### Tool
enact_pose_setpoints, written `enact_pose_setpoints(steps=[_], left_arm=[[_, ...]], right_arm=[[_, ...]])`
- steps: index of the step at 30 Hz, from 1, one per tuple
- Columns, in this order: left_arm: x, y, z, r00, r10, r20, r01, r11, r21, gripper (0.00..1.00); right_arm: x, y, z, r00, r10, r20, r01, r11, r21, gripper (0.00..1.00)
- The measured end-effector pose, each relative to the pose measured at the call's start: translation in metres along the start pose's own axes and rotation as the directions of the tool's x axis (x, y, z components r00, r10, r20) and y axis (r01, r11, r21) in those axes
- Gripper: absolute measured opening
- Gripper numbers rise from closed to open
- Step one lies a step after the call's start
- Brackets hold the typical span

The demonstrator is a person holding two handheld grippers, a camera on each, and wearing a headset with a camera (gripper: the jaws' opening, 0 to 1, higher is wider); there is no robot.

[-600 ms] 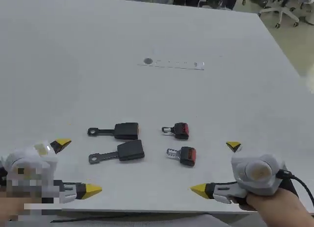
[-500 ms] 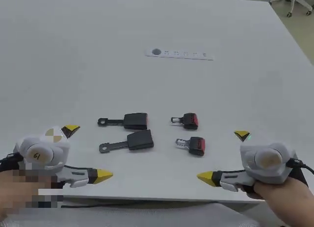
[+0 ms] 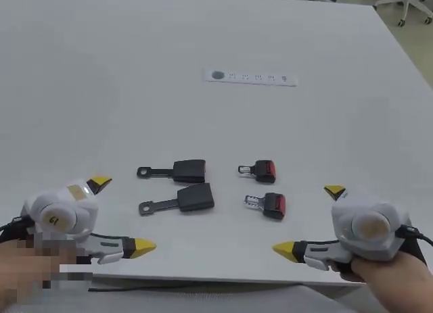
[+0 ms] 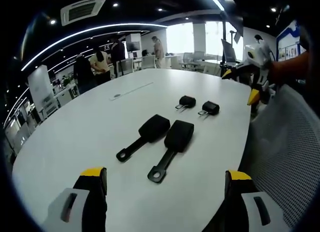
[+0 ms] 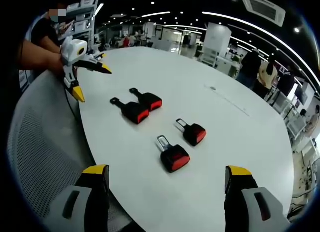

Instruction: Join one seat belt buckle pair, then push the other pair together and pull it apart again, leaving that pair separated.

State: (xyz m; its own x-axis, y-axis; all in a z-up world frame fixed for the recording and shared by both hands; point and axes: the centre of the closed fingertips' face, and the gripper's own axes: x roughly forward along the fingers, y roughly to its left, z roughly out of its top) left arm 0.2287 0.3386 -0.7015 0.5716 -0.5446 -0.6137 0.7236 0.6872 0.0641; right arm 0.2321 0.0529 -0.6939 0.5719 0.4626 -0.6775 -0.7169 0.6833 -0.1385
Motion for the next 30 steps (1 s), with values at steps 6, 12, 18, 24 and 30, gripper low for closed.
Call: enact_pose_setpoints(steps=[6,12,18,24,30], left_arm=[[0.0007,0.0002,-0.0020,1.0000,-0.002,-0.002,0.002,1.000,0.006,1.00],[0.0006,-0.0008,-0.0011,1.0000,-0.006,-0.003,0.006,1.000,0.016,1.00],[0.0014,-0.0010,-0.0024,1.0000,-0.007,-0.005,0.007,1.000,0.017,1.00],[0.0014,-0.0029,-0.0020,0.9999,-0.009,-0.006,0.009,1.000,0.016,0.99],[0.0011,-0.0045,-0.0024,0.9999,-0.011,-0.012,0.011,1.000,0.016,0.98]], right_arm=[[-0.0011,0.0002,0.0013,1.0000,-0.005,0.002,0.005,1.000,-0.004,0.99],[-0.0029,0.0020,0.0021,1.0000,-0.004,0.000,0.004,1.000,-0.014,0.98],[-0.0037,0.0029,0.0023,1.0000,-0.005,-0.005,0.005,1.000,-0.023,0.97],[-0.0052,0.0018,0.0024,0.9999,-0.011,-0.009,0.011,1.000,-0.026,0.96],[-0.0047,0.0030,0.0008,0.9998,-0.006,-0.017,0.005,0.999,-0.039,0.96]])
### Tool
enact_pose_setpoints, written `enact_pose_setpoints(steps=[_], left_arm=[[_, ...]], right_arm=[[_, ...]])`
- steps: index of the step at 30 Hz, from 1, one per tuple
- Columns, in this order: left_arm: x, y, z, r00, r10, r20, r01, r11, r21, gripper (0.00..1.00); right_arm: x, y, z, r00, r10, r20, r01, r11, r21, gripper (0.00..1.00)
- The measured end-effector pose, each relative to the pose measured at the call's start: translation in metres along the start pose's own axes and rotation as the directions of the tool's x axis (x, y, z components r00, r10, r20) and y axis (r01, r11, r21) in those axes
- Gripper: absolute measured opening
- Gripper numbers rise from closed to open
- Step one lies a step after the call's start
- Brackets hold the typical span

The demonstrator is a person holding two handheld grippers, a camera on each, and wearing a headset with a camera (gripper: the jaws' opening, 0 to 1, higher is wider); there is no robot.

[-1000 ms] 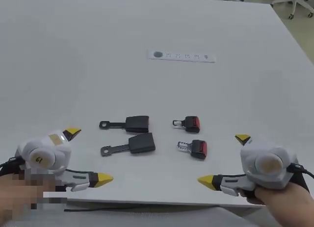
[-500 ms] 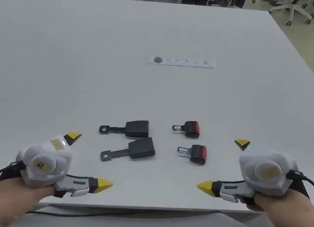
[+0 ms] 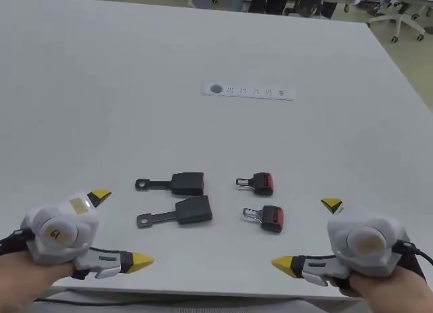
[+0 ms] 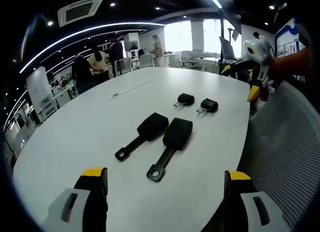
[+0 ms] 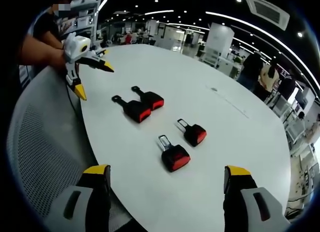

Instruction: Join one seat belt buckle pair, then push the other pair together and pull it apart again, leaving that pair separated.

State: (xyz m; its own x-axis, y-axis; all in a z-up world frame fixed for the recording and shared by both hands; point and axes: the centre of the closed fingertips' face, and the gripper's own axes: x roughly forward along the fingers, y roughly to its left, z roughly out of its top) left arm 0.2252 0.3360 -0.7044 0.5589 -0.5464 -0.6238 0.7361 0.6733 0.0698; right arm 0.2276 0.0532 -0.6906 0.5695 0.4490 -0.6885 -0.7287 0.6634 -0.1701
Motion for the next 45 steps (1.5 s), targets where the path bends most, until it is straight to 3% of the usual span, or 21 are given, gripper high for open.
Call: enact_pose_setpoints(steps=[14,20,30,34,41,45], left_arm=[[0.001,-0.003,-0.004,0.9997,-0.011,-0.021,0.012,0.999,0.041,0.99],[0.003,-0.008,-0.006,0.9986,-0.038,-0.036,0.041,0.997,0.071,1.00],[0.001,-0.002,-0.010,0.9982,-0.026,-0.054,0.029,0.998,0.050,0.94],[0.001,-0.001,-0.008,0.9983,-0.021,-0.054,0.024,0.999,0.047,0.94],[0.003,-0.006,-0.008,0.9950,-0.057,-0.082,0.062,0.996,0.066,0.91],[0.006,-0.005,0.002,0.9947,-0.059,-0.084,0.066,0.995,0.076,0.89]], right_arm=[[0.000,-0.001,0.002,1.0000,-0.004,-0.004,0.004,1.000,-0.005,0.94],[0.002,0.004,0.000,0.9997,0.007,-0.022,-0.008,0.999,-0.036,0.94],[0.002,0.006,0.000,0.9996,0.019,-0.019,-0.020,0.999,-0.032,0.91],[0.000,0.006,-0.001,0.9993,0.026,-0.028,-0.027,0.999,-0.025,0.87],[-0.001,0.001,-0.007,0.9985,0.031,-0.046,-0.031,0.999,-0.009,0.82],[-0.002,0.000,-0.010,0.9975,0.036,-0.060,-0.036,0.999,-0.009,0.80]])
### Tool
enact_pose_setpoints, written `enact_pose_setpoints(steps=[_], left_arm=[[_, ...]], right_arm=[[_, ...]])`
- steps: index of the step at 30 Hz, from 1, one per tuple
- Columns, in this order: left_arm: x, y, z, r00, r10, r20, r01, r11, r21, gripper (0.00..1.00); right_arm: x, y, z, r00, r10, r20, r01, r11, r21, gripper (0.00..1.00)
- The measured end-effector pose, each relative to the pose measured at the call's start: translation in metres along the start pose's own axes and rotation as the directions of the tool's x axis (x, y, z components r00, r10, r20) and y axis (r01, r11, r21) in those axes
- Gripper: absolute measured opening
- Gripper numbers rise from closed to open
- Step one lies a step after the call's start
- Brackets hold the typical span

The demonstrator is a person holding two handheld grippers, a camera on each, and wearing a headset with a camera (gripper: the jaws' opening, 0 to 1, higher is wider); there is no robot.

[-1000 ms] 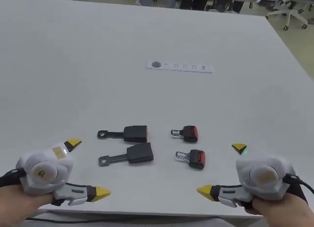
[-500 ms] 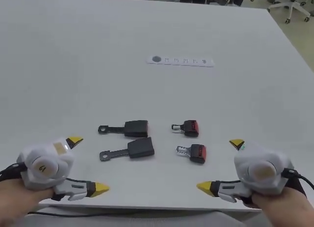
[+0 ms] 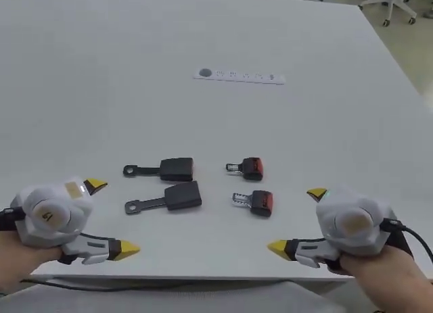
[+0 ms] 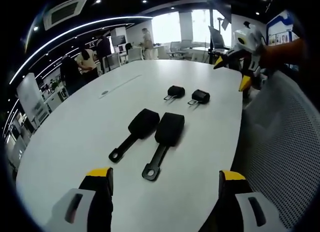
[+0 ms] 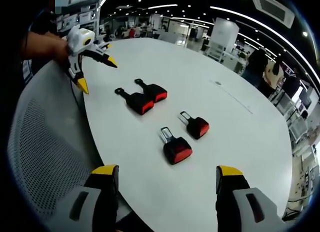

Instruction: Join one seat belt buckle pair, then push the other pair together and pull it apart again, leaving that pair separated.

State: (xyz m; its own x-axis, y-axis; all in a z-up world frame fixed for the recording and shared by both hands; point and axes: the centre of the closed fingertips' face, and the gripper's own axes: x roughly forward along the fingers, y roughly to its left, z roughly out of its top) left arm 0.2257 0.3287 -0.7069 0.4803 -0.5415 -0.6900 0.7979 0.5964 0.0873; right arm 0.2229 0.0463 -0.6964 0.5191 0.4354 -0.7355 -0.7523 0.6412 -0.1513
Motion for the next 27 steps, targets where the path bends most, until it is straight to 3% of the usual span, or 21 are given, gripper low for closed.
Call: enact_pose_setpoints(steps=[6,15,27], left_arm=[[0.006,0.005,0.015,0.9999,-0.011,0.004,0.011,1.000,0.008,0.89],[0.020,0.009,0.020,0.9998,-0.017,-0.013,0.018,1.000,0.021,0.88],[0.046,0.008,0.032,0.9970,-0.072,-0.029,0.073,0.997,0.031,0.82]], right_arm=[[0.004,-0.001,-0.001,0.9998,0.011,-0.016,-0.011,1.000,-0.001,0.77],[0.011,-0.004,0.000,0.9991,0.027,-0.032,-0.028,0.999,-0.025,0.73],[0.024,-0.012,0.007,0.9973,0.062,-0.040,-0.066,0.994,-0.088,0.69]])
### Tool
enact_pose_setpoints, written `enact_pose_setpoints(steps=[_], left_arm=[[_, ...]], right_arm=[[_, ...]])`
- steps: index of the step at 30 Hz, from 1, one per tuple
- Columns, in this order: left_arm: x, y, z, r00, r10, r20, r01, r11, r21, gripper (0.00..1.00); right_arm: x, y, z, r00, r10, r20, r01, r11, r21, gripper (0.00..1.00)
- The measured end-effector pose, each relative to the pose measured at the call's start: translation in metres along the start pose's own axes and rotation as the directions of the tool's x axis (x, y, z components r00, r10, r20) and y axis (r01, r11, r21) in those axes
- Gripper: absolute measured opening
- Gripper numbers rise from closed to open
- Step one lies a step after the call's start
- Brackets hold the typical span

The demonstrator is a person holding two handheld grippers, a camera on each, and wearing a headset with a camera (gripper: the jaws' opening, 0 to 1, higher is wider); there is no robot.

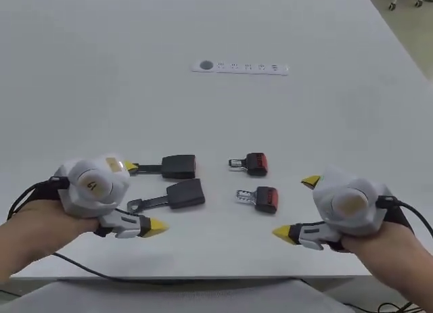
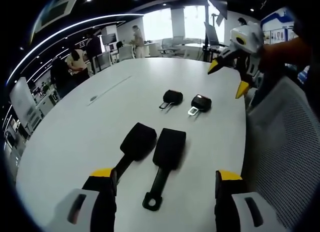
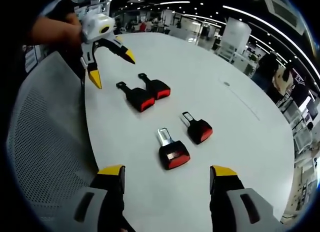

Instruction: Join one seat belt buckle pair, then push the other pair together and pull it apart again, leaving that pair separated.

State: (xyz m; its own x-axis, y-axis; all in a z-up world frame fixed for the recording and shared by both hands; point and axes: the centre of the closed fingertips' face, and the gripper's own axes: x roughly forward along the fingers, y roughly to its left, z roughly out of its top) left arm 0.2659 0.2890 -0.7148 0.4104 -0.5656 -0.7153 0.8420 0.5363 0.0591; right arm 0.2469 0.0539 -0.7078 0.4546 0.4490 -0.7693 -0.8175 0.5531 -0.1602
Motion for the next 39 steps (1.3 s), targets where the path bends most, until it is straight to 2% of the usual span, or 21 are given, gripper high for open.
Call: enact_pose_setpoints(steps=[4,6,11,18,25,29,34,36,39], left_arm=[[0.010,-0.004,0.004,0.9996,-0.024,-0.010,0.024,1.000,0.003,0.75],[0.016,-0.006,0.002,0.9990,-0.040,-0.018,0.040,0.999,0.004,0.72],[0.021,-0.012,0.007,0.9978,-0.059,-0.029,0.060,0.998,0.003,0.67],[0.033,-0.018,0.008,0.9942,-0.094,-0.053,0.094,0.996,0.005,0.58],[0.044,-0.018,0.012,0.9912,-0.115,-0.066,0.115,0.993,0.000,0.49],[0.050,-0.018,0.016,0.9908,-0.118,-0.067,0.119,0.993,0.006,0.48],[0.056,-0.017,0.011,0.9866,-0.135,-0.092,0.137,0.990,0.018,0.46],[0.058,-0.019,0.008,0.9840,-0.141,-0.108,0.147,0.988,0.040,0.46],[0.062,-0.017,0.008,0.9830,-0.153,-0.102,0.156,0.987,0.028,0.46]], right_arm=[[0.005,0.000,0.004,0.9997,0.023,0.000,-0.023,0.999,-0.033,0.66],[0.007,0.001,0.005,0.9995,0.031,-0.004,-0.031,0.999,-0.045,0.63],[0.014,0.004,0.009,0.9978,0.066,-0.010,-0.066,0.995,-0.070,0.59],[0.023,0.009,0.005,0.9908,0.128,-0.044,-0.132,0.987,-0.090,0.52],[0.035,0.000,0.002,0.9875,0.146,-0.060,-0.152,0.981,-0.124,0.50],[0.039,-0.001,0.005,0.9843,0.163,-0.068,-0.172,0.974,-0.145,0.49],[0.046,-0.004,0.005,0.9792,0.189,-0.074,-0.199,0.966,-0.166,0.44],[0.051,-0.004,0.004,0.9756,0.204,-0.080,-0.215,0.963,-0.162,0.42],[0.056,0.000,0.003,0.9696,0.229,-0.085,-0.241,0.956,-0.166,0.37]])
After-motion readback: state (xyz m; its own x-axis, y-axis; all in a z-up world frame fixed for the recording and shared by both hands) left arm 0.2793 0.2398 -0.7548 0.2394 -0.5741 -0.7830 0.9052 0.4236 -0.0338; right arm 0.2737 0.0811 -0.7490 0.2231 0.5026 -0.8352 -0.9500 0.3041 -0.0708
